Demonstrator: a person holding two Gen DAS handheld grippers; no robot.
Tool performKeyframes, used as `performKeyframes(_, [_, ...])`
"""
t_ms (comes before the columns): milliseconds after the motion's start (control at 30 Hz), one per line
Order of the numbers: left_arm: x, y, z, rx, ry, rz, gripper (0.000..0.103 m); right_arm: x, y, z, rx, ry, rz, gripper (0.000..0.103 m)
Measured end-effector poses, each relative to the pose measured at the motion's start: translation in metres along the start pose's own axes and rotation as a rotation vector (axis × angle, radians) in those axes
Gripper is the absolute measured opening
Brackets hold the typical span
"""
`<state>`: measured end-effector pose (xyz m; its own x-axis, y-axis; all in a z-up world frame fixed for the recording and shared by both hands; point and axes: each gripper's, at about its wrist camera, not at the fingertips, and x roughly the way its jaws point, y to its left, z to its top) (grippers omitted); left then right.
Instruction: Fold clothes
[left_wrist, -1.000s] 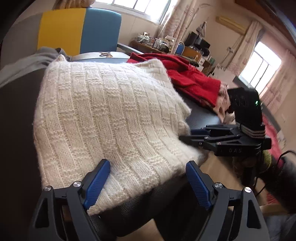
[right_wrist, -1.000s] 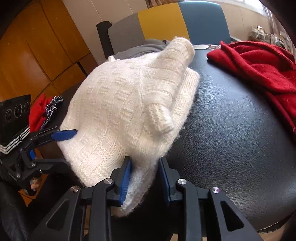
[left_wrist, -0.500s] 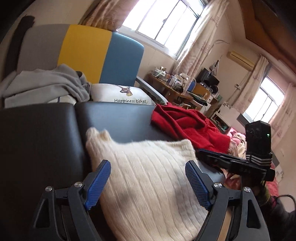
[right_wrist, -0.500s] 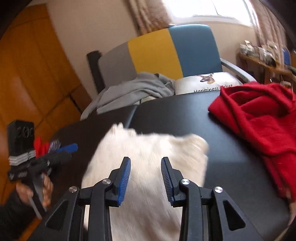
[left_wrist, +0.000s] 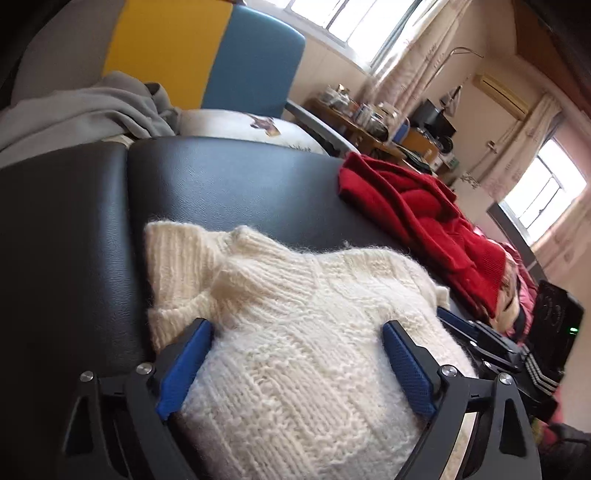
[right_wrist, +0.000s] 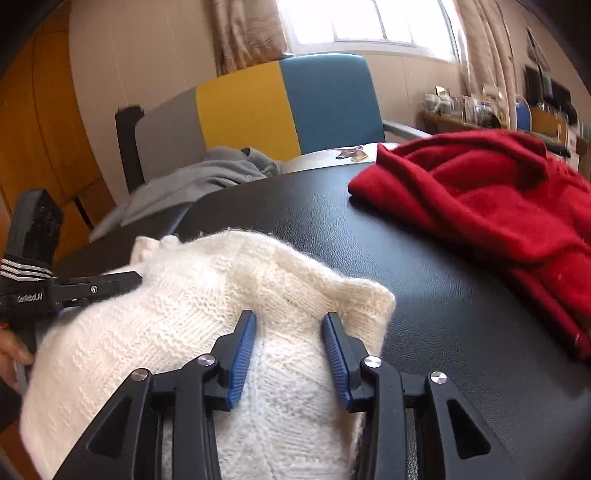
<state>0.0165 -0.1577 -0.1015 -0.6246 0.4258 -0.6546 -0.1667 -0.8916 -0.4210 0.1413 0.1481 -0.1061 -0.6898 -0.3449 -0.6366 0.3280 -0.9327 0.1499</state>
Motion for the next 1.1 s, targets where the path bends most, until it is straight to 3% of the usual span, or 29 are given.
performKeyframes(200, [-0.011,-0.002,0.005,-0.033,-0.002,0.022,0.093,0.003,0.001,0.0,-0.016,-0.002,-0.009,0.036])
performKeyframes(367, [-0.062,0.002,0.012,-0.136,-0.082,0.01,0.089,0.0,-0.005,0.003,0.011,0.013,0.042,0.039])
performKeyframes(533, [-0.109,-0.022,-0.019,-0.002,-0.12,0.031,0.089,-0.03,-0.003,0.016,0.006,0.01,0.061,0.04])
performKeyframes(667, [-0.111,-0.057,-0.054,0.109,-0.08,-0.001,0.089,-0.063,0.011,0.015,-0.073,-0.015,0.127,0.039])
performKeyframes(800, [-0.092,-0.084,-0.088,0.179,0.004,0.012,0.089,-0.069,0.023,-0.01,-0.159,0.06,0.153,0.039])
performKeyframes(867, [-0.075,-0.08,-0.106,0.146,0.068,0.031,0.089,-0.061,0.023,-0.031,-0.178,0.108,0.142,0.04])
performKeyframes(933, [-0.072,-0.081,-0.118,0.141,0.042,0.052,0.089,-0.053,0.021,-0.05,-0.186,0.146,0.138,0.043])
performKeyframes(1100, [-0.076,-0.082,-0.122,0.101,0.008,0.05,0.089,-0.05,0.012,-0.053,-0.158,0.125,0.174,0.044])
